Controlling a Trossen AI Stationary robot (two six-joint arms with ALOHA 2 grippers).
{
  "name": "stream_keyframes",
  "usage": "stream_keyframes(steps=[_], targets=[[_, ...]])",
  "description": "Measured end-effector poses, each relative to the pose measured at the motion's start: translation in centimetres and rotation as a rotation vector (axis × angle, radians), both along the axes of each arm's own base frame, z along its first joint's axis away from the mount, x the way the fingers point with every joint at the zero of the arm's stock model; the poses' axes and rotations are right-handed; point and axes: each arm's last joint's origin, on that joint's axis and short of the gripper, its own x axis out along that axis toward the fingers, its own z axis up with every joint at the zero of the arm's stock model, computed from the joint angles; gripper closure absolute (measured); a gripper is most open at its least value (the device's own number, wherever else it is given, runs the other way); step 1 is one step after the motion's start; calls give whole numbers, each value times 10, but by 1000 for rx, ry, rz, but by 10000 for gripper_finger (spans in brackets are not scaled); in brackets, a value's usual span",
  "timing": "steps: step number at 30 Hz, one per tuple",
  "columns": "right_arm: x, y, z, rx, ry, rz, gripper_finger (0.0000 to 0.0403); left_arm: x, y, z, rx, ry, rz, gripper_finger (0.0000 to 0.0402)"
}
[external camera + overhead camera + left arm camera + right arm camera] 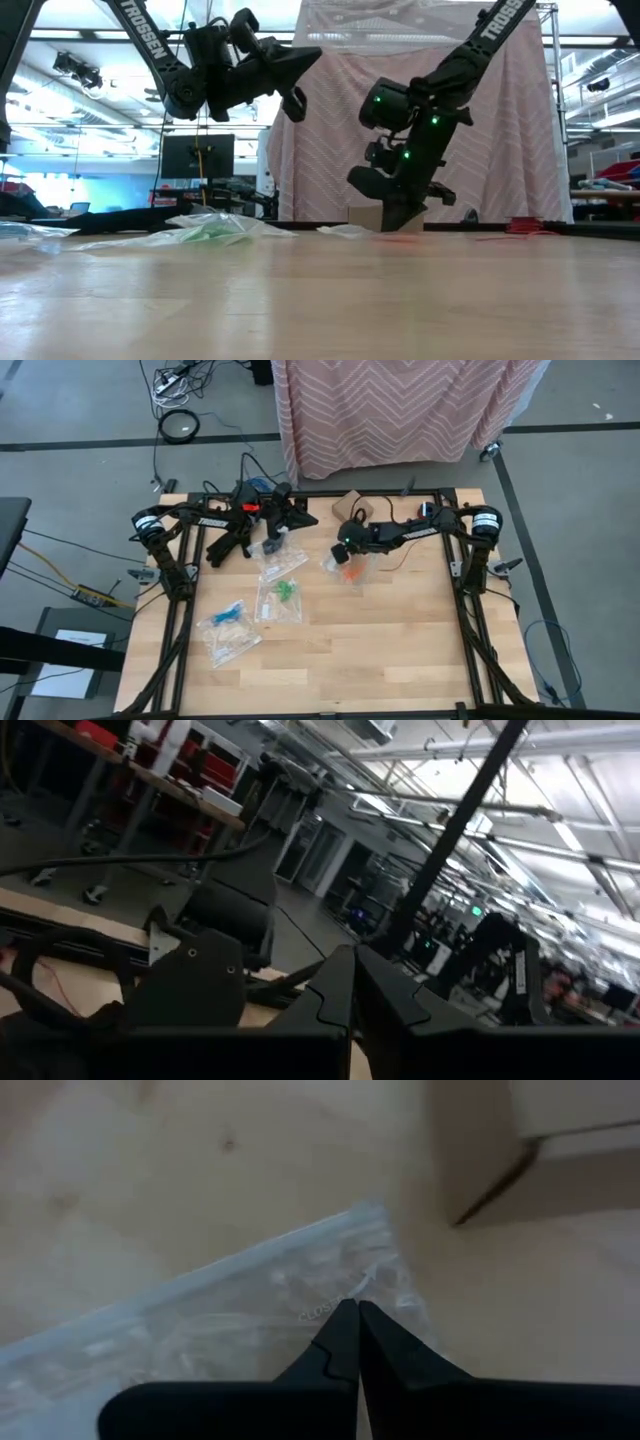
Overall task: Sort rubber bands
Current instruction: Close the transparent zip bag
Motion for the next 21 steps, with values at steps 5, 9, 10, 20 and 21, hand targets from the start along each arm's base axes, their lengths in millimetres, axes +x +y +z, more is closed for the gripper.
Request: stream_keyframes(steps=[5, 9, 10, 20, 21], targets=[[-2, -15, 3, -20, -47, -70, 403, 0, 2, 0, -33, -7, 49, 380], [-6, -28, 24, -72, -120, -86, 403, -1, 8, 1, -69, -26, 147, 381], [-8, -30, 32, -77, -148, -79, 403, -2, 11, 1, -82, -32, 177, 382], [-12, -20, 74, -90, -217, 367, 403, -21, 12, -28, -276, -1, 414, 394], [-12, -19, 71, -68, -207, 390, 403, -25, 10, -35, -292, 17, 444, 394]])
